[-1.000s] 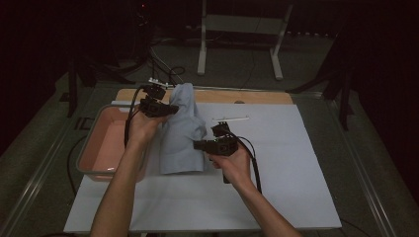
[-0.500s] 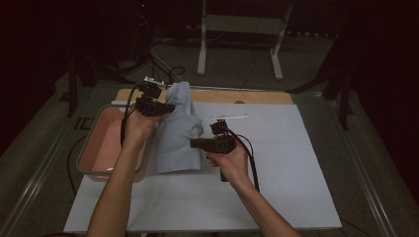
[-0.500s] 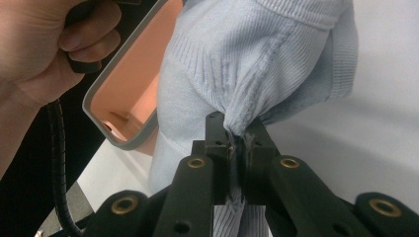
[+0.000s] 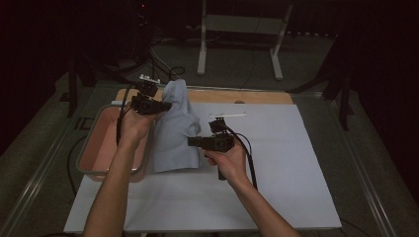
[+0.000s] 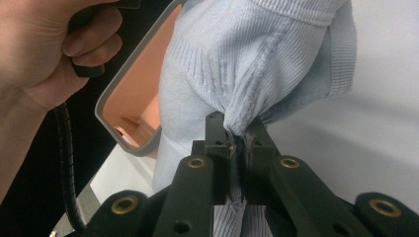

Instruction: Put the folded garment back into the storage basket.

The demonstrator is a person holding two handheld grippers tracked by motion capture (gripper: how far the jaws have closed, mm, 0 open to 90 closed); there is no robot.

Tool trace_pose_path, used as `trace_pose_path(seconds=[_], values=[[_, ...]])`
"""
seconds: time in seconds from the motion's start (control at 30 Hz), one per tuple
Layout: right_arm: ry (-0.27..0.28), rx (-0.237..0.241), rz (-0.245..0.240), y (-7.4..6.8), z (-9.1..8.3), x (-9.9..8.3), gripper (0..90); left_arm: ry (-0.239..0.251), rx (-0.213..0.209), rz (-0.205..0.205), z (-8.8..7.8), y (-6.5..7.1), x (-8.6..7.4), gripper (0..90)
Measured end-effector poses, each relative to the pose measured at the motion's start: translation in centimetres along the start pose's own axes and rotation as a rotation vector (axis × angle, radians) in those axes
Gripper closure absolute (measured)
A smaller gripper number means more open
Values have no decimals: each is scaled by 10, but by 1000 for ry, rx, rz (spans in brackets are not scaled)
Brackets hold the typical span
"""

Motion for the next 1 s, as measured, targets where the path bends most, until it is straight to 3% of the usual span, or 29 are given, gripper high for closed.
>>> trace_pose_path(seconds=[1.0], values=[[4,68,10,-34,18,12,847,-3,43,10,-13,-14,8,871]])
Point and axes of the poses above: each handheld gripper's, and its own axes: z roughly forward along the jaws, x roughly out of its top, y roughly to its right, the point moved 9 cm from there along z, roughly forward along the jaws, and after that the axes turned 14 degrees about y, right-handed, at the moved point
